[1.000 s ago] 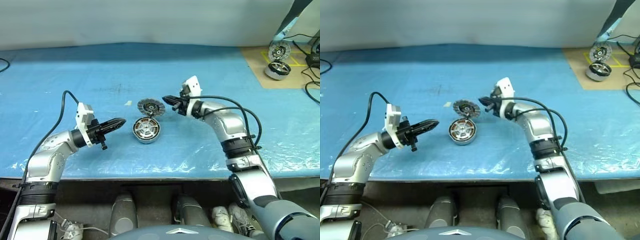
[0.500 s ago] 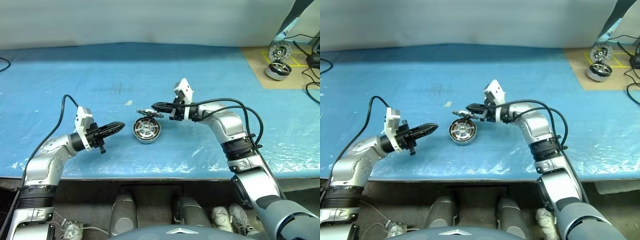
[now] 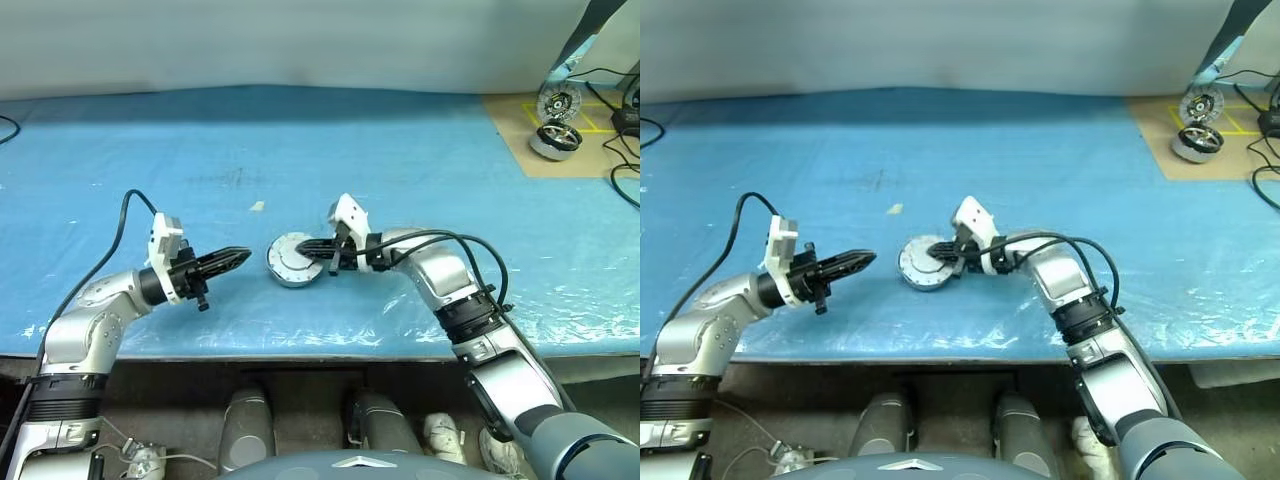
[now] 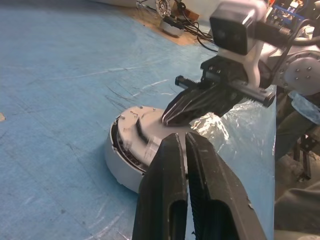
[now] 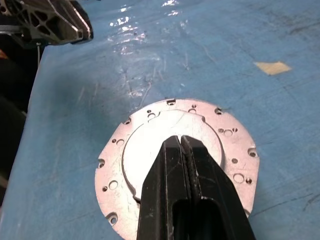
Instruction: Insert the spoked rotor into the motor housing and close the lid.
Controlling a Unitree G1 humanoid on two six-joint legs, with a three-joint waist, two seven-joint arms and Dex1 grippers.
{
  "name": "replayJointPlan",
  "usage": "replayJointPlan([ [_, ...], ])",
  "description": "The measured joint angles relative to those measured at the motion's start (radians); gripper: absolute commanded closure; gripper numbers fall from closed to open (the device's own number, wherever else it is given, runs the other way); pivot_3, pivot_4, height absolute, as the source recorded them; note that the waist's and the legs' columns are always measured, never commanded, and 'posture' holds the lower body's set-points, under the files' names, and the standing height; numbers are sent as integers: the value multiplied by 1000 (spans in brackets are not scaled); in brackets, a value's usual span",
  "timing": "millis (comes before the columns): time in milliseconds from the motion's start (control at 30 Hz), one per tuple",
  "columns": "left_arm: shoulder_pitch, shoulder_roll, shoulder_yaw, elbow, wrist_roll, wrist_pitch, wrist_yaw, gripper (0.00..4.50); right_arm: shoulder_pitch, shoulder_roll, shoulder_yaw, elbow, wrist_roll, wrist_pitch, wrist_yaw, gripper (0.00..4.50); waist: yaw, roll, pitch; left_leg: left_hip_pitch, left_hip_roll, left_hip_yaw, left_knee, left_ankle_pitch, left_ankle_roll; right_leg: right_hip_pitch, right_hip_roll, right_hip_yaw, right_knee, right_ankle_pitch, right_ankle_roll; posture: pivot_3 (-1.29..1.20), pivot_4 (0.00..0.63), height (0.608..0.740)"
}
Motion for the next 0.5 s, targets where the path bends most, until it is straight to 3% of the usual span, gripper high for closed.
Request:
replayJointPlan([
  [233,29,13,-5,-11,3,-4,-14,4292,7,6,-4,17,-6,-39,-1,4493,0,0,0,4,0,0,0,0,0,4,0,2,0,0,0,0,150,740],
  [500,39,8,-25,-11,34,-21,-14,4292,-12,5,-81,-69,73,29,25,1895,0,0,0,3,0,1,-1,0,0,2,0,2,-1,0,0,0,150,740],
])
